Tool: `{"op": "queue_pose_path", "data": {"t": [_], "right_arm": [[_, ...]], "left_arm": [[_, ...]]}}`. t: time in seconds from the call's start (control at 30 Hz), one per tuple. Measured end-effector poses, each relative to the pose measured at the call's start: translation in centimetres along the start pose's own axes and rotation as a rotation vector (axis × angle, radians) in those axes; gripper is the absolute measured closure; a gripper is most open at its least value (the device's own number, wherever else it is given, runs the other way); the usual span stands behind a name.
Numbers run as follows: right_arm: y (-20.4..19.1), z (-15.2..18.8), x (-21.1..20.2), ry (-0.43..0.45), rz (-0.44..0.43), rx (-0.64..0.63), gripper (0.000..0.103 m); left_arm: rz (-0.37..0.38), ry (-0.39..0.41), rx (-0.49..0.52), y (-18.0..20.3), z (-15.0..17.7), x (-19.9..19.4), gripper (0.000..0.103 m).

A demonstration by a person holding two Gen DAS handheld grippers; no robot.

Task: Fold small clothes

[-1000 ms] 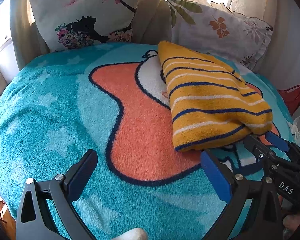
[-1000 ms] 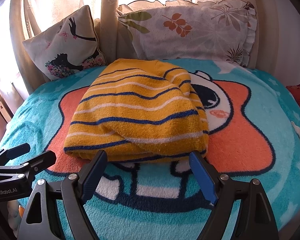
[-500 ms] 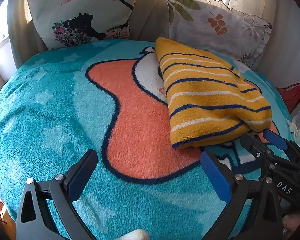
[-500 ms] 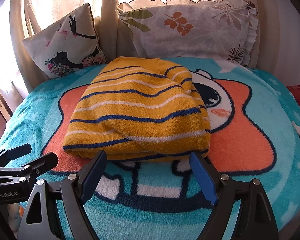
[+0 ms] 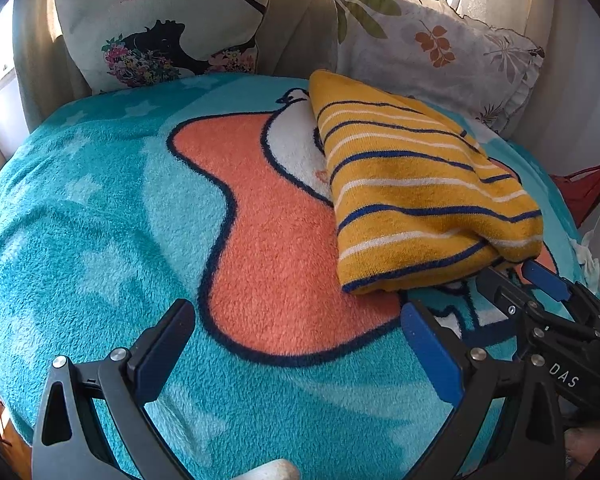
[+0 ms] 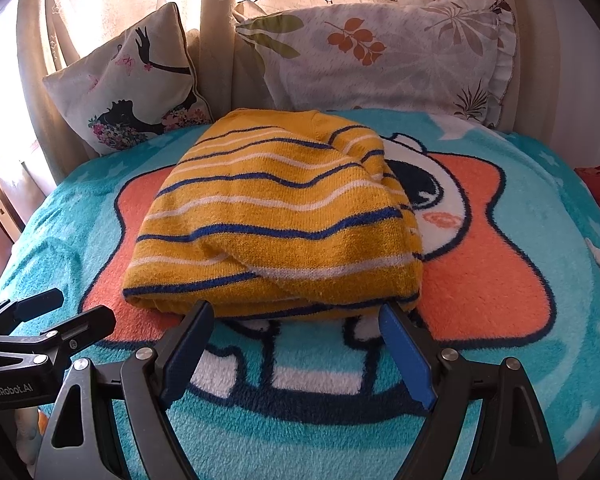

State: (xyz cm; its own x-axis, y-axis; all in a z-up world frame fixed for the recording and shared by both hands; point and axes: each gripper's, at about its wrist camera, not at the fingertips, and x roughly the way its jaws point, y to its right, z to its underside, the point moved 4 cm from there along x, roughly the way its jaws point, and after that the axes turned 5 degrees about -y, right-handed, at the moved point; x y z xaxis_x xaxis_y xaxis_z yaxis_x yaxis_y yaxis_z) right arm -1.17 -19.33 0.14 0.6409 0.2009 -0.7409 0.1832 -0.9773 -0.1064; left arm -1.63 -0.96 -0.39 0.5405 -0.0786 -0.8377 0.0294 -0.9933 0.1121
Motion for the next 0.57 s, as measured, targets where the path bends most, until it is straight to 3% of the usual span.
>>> {"op": "queue_pose_path", "data": {"t": [0.57], "right_arm": [[-0.64, 0.07, -0.30, 0.001, -0.001, -0.007, 0.015]], "left_arm": [[0.033, -0.006, -0.022, -0.25, 0.45, -0.30, 0.001]]}}
